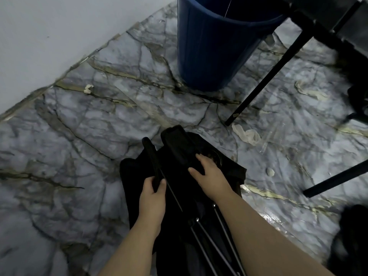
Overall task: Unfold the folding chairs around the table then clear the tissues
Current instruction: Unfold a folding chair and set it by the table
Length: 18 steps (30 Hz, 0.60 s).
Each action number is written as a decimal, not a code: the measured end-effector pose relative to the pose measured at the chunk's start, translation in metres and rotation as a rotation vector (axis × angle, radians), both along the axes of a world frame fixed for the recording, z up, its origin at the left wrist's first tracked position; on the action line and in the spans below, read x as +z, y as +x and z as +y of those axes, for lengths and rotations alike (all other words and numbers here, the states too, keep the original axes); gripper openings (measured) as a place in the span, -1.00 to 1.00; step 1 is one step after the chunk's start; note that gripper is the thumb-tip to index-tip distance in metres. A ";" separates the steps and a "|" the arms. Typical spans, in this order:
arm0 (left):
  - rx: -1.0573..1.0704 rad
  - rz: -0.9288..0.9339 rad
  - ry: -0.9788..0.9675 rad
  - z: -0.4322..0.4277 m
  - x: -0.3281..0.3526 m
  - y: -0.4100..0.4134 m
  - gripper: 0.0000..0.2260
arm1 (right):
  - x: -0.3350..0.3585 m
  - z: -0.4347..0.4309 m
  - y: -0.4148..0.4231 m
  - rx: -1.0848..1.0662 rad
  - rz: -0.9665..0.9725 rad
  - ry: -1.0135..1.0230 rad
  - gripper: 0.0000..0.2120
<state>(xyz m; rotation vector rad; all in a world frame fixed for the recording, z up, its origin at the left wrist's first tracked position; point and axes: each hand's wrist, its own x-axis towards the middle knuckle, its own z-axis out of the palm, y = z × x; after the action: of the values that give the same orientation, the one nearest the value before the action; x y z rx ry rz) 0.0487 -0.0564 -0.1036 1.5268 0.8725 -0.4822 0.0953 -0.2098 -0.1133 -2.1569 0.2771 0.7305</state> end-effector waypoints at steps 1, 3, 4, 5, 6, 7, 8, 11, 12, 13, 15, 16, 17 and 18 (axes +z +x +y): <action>-0.013 0.009 -0.024 0.000 0.000 0.001 -0.82 | -0.001 0.002 0.000 -0.023 0.002 -0.002 -0.44; -0.030 0.027 -0.070 -0.001 0.000 0.005 -0.78 | -0.001 0.003 0.003 -0.050 0.019 -0.015 -0.47; -0.026 0.029 -0.083 -0.001 -0.001 0.007 -0.77 | -0.001 0.003 0.005 -0.066 0.033 -0.016 -0.49; -0.013 0.029 -0.085 -0.001 -0.002 0.008 -0.75 | 0.000 0.003 0.007 -0.079 0.047 -0.004 -0.50; 0.006 0.031 -0.080 -0.002 -0.003 0.008 -0.75 | 0.002 0.003 0.008 -0.089 0.057 0.015 -0.52; 0.027 0.032 -0.077 -0.002 -0.002 0.008 -0.75 | 0.004 0.003 0.009 -0.096 0.061 0.032 -0.53; 0.044 0.030 -0.079 -0.002 -0.001 0.008 -0.75 | 0.008 0.004 0.009 -0.101 0.058 0.042 -0.54; 0.098 0.033 -0.112 0.000 0.014 0.006 -0.66 | 0.026 0.011 0.010 -0.103 0.020 0.010 -0.63; 0.115 0.035 -0.125 0.001 0.022 0.005 -0.57 | 0.035 0.015 0.010 -0.093 0.003 -0.024 -0.69; 0.129 0.028 -0.132 0.003 0.032 0.005 -0.49 | 0.047 0.019 0.011 -0.093 -0.016 -0.052 -0.73; 0.135 0.015 -0.128 0.007 0.056 0.004 -0.39 | 0.074 0.025 0.012 -0.093 -0.052 -0.085 -0.67; 0.131 0.020 -0.113 0.009 0.069 0.004 -0.35 | 0.088 0.028 0.013 -0.073 -0.051 -0.102 -0.58; 0.128 0.026 -0.089 0.011 0.084 0.004 -0.32 | 0.105 0.031 0.013 -0.041 -0.032 -0.114 -0.50; 0.129 0.025 -0.060 0.014 0.097 0.002 -0.31 | 0.121 0.033 0.012 -0.008 0.005 -0.124 -0.45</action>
<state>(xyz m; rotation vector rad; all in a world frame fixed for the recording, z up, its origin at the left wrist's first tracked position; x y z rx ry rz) 0.0508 -0.0426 -0.0062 1.4027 0.9606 -0.4305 0.1076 -0.1772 0.0079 -2.2693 0.3416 0.7306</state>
